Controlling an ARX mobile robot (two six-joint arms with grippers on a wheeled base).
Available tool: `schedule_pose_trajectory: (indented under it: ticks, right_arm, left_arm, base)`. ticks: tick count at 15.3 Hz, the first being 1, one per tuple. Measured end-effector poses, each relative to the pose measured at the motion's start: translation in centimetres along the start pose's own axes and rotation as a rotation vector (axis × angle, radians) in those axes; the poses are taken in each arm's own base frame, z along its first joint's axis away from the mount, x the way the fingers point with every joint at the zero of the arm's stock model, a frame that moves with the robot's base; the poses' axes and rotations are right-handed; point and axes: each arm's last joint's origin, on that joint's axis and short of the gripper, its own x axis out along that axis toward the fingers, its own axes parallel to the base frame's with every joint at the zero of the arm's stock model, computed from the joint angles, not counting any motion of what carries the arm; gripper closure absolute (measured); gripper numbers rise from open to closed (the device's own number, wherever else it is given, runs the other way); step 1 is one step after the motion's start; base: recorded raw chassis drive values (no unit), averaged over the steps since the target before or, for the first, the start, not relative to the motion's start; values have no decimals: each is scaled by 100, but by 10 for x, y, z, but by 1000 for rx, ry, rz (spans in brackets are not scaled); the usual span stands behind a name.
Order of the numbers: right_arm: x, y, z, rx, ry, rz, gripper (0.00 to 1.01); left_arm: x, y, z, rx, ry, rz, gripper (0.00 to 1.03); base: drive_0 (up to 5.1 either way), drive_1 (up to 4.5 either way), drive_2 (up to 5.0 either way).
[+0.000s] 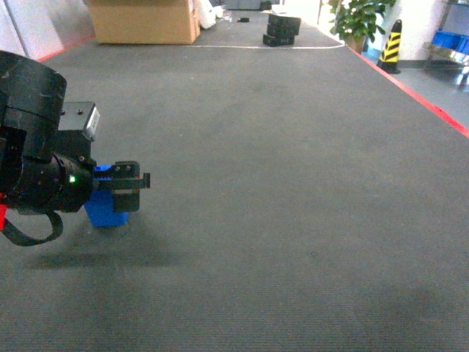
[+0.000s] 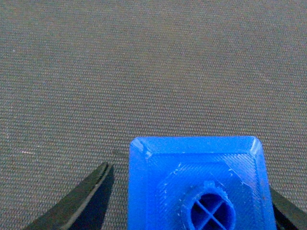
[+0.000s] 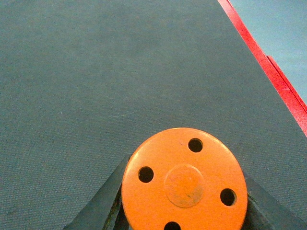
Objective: Sort blue parts and orange caps into right shelf containers
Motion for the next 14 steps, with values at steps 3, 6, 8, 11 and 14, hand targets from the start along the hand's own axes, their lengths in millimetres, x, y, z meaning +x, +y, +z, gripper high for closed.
schedule_pose_trajectory:
  ticks: [3,6,8,11,14]
  right_arm:
    - [0,0,0,0,0,0,57]
    - [0,0,0,0,0,0,57]
    - [0,0,0,0,0,0,57]
    - [0,0,0,0,0,0,57]
    - [0,0,0,0,0,0,57]
  left_arm:
    - [-17,6,-1,-5,-57,4,57]
    - [-58,13,11,22,-199,13,58]
    - [-104,23,9,48,-295,40,58]
    - [-186,47,-31,30,-429,105,58]
    - [-184,46,-29,32,-424,100,58]
  base:
    - [0,0,0]
    - [0,0,0]
    - [0,0,0]
    - [0,0,0]
    - [0,0,0]
